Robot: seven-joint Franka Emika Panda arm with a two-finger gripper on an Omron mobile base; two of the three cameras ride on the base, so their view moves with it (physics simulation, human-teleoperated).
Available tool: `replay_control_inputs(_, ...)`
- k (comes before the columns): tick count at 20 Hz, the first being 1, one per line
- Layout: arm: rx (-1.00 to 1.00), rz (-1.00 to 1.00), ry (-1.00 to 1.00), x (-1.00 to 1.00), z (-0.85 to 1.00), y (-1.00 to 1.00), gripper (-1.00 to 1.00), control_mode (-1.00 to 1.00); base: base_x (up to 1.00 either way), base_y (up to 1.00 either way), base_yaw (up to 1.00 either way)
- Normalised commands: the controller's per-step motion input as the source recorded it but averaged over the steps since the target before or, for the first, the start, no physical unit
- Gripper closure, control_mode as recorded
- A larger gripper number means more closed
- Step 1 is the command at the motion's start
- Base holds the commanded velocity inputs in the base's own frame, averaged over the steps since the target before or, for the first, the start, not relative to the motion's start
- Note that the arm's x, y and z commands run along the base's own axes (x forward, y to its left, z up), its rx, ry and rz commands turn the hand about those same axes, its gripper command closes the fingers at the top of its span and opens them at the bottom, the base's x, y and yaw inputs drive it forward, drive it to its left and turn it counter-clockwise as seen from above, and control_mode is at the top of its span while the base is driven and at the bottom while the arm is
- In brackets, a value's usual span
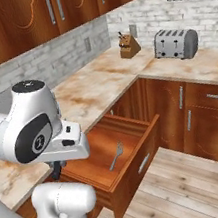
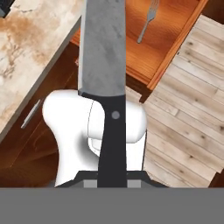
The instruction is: Pick up the metallic utensils from the counter and place them in the open drawer. Make sure not to pick up any wooden utensils.
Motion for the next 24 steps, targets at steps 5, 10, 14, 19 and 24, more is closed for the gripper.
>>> replay_control_inputs(5, 0.00, 0.00, 0.00, 0.00, 0.00, 0.00, 1.00, 1.00, 0.55, 0.18, -0.17)
replay_control_inputs(10, 0.00, 0.00, 0.00, 0.00, 0.00, 0.00, 1.00, 1.00, 0.08, 0.01, -0.09)
replay_control_inputs(14, 0.00, 0.00, 0.00, 0.00, 0.00, 0.00, 1.00, 1.00, 0.00, 0.00, -0.01)
replay_control_inputs(19, 0.00, 0.00, 0.00, 0.00, 0.00, 0.00, 1.00, 1.00, 0.00, 0.00, 0.00)
replay_control_inputs(24, 0.00, 0.00, 0.14, 0.46, -0.09, 0.24, 1.00, -1.00, 0.00, 0.00, 0.00)
